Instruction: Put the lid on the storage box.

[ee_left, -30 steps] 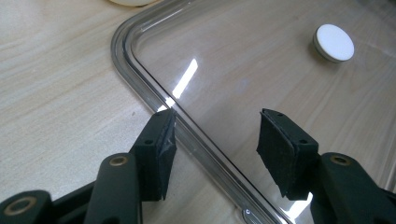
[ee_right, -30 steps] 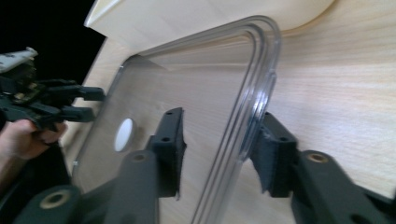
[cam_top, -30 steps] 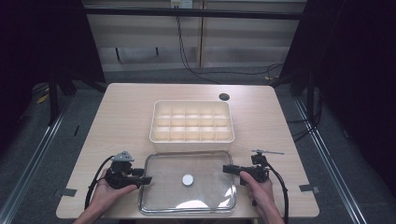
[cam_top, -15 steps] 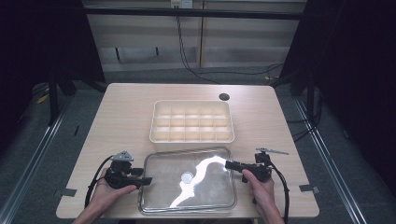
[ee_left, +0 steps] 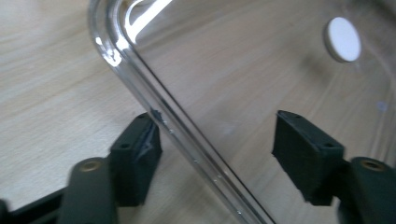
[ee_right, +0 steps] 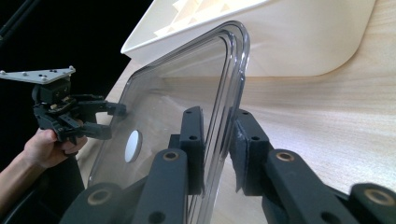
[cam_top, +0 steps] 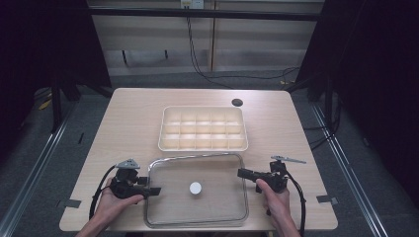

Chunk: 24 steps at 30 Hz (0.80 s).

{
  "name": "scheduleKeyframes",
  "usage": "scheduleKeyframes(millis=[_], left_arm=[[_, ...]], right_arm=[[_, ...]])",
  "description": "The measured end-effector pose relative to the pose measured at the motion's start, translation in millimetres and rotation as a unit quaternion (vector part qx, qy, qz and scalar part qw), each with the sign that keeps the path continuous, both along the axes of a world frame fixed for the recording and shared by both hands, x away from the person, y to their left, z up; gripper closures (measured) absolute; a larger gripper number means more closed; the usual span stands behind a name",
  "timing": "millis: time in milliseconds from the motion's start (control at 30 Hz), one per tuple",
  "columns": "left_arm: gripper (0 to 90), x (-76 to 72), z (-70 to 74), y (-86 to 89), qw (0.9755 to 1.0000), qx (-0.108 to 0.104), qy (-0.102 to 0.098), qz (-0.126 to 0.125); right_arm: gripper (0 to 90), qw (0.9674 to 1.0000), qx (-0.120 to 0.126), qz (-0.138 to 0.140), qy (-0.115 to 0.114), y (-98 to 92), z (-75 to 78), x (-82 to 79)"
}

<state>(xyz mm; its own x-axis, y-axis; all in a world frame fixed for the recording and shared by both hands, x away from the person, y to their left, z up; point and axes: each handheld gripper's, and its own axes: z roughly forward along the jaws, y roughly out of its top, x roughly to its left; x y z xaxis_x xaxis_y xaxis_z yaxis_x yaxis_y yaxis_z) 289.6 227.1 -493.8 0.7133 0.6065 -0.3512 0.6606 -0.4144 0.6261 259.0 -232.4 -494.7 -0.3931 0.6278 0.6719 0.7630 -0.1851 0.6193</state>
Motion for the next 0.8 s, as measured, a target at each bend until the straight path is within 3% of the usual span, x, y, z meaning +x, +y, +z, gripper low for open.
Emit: scheduleKeyframes(millis=[133, 333, 600, 800], left_arm=[[35.6, 0.3, 0.4, 0.7, 1.0000, -0.004, 0.003, 0.001], [46.4, 3.1, 4.2, 6.3, 0.9994, -0.030, -0.003, 0.015], [52.3, 2.2, 8.0, 8.9, 0.9988, -0.043, -0.009, 0.022], [53.9, 1.4, 10.2, 8.8, 0.9988, -0.044, -0.010, 0.022]], right_arm=[[75.7, 1.0000, -0.004, -0.002, 0.001, 0.1, -0.6, 0.6], [73.7, 0.9997, -0.023, -0.008, 0.000, -0.7, -1.1, 0.5], [70.9, 0.9995, -0.030, -0.005, -0.006, 0.1, -0.8, -0.1], [66.5, 0.9991, -0.042, -0.005, 0.007, 3.4, -4.5, 1.8]])
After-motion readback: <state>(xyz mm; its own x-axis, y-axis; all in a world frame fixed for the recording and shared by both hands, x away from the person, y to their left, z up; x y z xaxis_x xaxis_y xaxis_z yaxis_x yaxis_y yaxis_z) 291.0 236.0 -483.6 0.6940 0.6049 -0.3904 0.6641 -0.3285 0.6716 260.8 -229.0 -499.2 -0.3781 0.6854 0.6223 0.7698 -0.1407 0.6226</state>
